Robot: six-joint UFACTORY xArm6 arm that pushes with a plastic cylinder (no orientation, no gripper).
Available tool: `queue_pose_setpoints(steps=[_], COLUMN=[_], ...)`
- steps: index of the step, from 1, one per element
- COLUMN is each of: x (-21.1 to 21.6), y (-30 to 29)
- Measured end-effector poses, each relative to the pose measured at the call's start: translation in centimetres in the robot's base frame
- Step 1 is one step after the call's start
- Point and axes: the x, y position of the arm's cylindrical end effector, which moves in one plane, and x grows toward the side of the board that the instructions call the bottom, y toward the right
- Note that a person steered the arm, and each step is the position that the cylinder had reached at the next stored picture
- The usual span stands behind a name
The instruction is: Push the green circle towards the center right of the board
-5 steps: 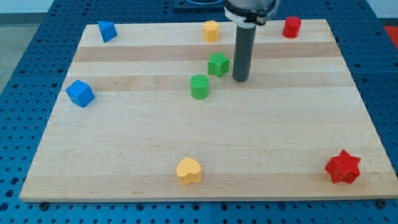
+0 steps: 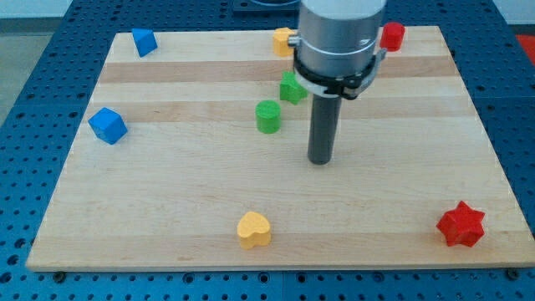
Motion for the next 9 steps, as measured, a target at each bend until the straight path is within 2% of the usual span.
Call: queue_pose_setpoints(steps=[6, 9], x=[-0.7, -6.2], y=[-16.0, -13.8])
